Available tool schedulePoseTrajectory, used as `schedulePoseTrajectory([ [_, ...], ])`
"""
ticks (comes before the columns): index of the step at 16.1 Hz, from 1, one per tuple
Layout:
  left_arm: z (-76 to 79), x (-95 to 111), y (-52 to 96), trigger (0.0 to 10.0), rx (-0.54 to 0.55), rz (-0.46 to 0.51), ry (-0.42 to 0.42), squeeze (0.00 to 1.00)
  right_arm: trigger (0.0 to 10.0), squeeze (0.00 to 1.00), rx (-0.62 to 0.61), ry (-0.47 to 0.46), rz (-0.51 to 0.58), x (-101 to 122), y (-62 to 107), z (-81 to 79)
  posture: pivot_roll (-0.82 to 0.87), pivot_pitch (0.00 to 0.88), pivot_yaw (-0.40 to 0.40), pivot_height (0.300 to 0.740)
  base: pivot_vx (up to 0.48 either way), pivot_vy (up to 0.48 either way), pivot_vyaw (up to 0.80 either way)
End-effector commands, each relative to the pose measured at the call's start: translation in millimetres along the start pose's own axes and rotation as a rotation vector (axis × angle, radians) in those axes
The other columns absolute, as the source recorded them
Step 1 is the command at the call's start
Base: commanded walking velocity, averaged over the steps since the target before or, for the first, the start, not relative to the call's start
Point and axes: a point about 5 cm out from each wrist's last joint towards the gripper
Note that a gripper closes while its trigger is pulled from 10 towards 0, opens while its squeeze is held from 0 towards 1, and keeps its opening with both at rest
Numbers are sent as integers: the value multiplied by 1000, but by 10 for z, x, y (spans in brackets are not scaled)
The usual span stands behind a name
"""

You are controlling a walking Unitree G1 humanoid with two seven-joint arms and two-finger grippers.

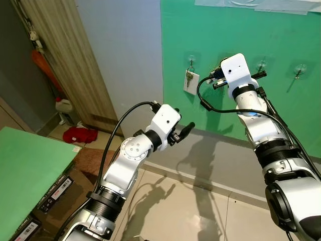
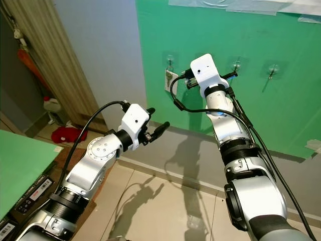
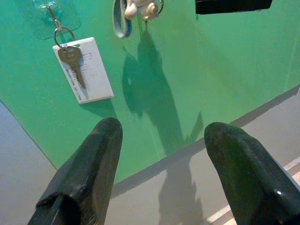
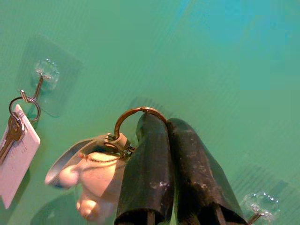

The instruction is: Hang keys on a hook

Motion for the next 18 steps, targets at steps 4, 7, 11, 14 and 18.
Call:
schedulePoseTrajectory([
  [4, -9, 20, 11, 10000, -1, -2, -14, 0, 0, 0, 9, -98, -34, -12, -17, -23, -67, 0, 75, 740, 0, 0, 0],
  [7, -12, 22, 5, 10000, -5, -3, -16, 0, 0, 0, 15, -113, -53, -42, -11, -37, -69, 0, 78, 740, 0, 0, 0],
  [11, -4, 20, 3, 10000, -10, -4, -17, 0, 0, 0, 16, -170, -81, -72, -12, -29, -69, 0, 77, 740, 0, 0, 0],
  [14, -3, 18, 2, 10000, -14, -6, -17, 0, 0, 0, 24, -228, -114, -102, -5, -44, -71, 0, 77, 740, 0, 0, 0],
  [18, 7, 19, -4, 10000, -20, -6, -14, 0, 0, 0, 30, -299, -170, -174, 11, -49, -74, 0, 77, 740, 0, 0, 0],
])
Point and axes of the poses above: a point about 5 cm out from each wrist's last joint towards the gripper, its own y axis pointing back from the gripper into the wrist, its own x axis along the axis of the wrist's last joint, z = x × y, and after that the axes turned 6 degrees about -y, right-handed
